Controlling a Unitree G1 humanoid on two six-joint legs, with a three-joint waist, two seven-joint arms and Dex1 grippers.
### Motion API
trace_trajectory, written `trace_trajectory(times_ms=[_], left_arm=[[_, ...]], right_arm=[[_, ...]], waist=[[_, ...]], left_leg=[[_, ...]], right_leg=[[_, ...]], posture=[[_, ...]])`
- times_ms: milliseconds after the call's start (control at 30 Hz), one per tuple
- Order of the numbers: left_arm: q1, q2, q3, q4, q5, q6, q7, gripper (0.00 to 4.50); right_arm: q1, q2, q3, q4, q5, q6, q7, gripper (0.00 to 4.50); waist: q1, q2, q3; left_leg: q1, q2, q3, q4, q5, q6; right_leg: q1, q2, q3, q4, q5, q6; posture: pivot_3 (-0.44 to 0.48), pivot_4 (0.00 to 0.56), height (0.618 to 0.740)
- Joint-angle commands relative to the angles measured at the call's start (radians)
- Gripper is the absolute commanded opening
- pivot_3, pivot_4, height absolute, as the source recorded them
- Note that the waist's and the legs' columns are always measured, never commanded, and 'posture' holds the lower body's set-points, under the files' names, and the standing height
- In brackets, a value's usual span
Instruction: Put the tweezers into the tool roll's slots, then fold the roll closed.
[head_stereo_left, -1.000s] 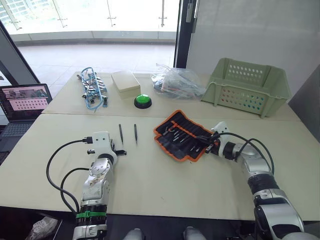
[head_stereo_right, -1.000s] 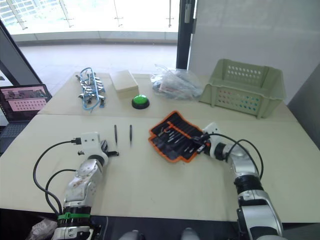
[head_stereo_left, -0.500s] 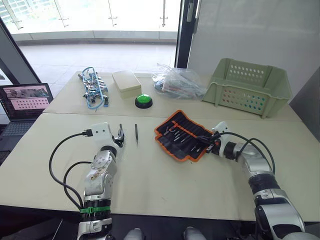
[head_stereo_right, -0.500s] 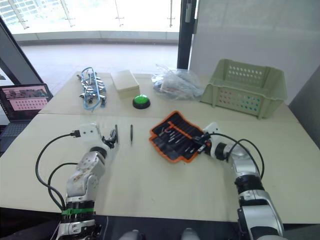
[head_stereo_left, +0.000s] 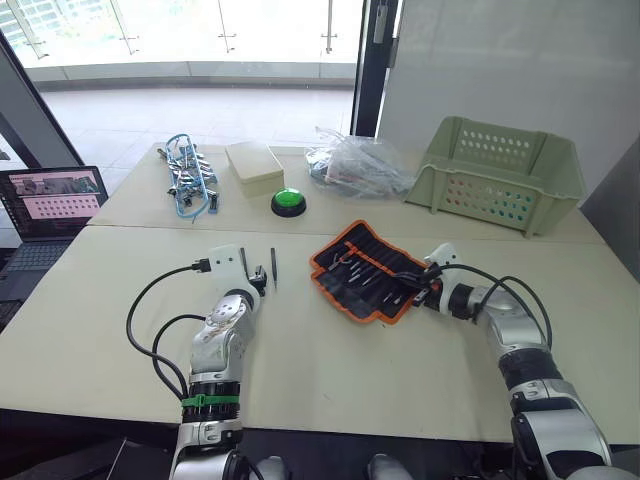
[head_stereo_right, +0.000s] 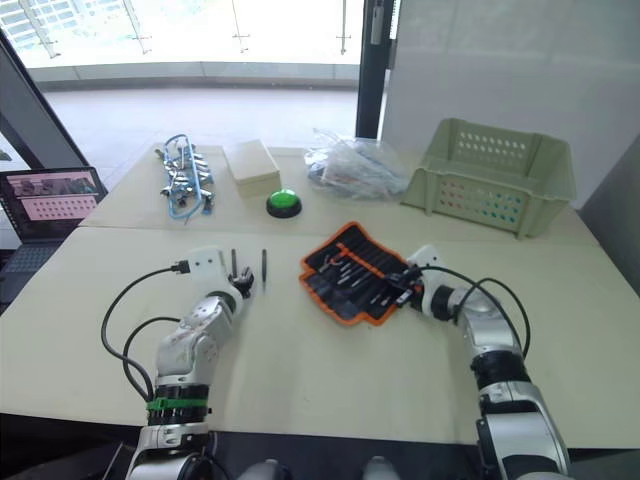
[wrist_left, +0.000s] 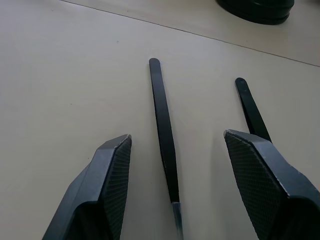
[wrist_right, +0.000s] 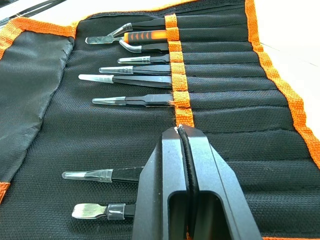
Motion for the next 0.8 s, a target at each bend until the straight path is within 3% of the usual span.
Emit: trace_trajectory(times_ms=[33, 267, 567, 800], left_arm=[[-0.001, -0.017, 0.017, 0.024, -0.023, 0.005, 0.004, 2.27], [0.0, 0.021, -0.011, 0.03, 0.022, -0.019, -0.01, 0.04], [0.024, 0.098, -0.018, -0.014, 0.057, -0.051, -0.036, 0.04], [0.036, 0.096, -0.006, -0.034, 0.04, -0.048, -0.036, 0.04]], right_arm=[[0.018, -0.011, -0.001, -0.013, -0.011, 0.013, -0.004, 0.0], [0.017, -0.017, -0.008, -0.011, -0.009, 0.011, -0.011, 0.0], [0.02, -0.018, -0.01, -0.014, -0.007, 0.01, -0.014, 0.0], [0.018, -0.014, -0.008, -0.007, -0.008, 0.004, -0.014, 0.0]], waist=[[0.001, 0.0, 0.0], [0.004, 0.0, 0.0], [0.002, 0.0, 0.0], [0.002, 0.0, 0.0]], left_leg=[[0.0, 0.0, 0.0, 0.0, 0.0, 0.0], [0.0, 0.0, 0.0, 0.0, 0.0, 0.0], [0.0, 0.0, 0.0, 0.0, 0.0, 0.0], [-0.001, 0.0, 0.0, 0.0, 0.0, 0.0]], right_leg=[[0.0, 0.0, 0.0, 0.0, 0.0, 0.0], [0.0, 0.0, 0.0, 0.0, 0.0, 0.0], [0.0, 0.0, 0.0, 0.0, 0.0, 0.0], [0.0, 0.0, 0.0, 0.0, 0.0, 0.0]], posture=[[0.0, 0.15, 0.74], [0.0, 0.15, 0.74], [0.0, 0.15, 0.74], [0.0, 0.15, 0.74]])
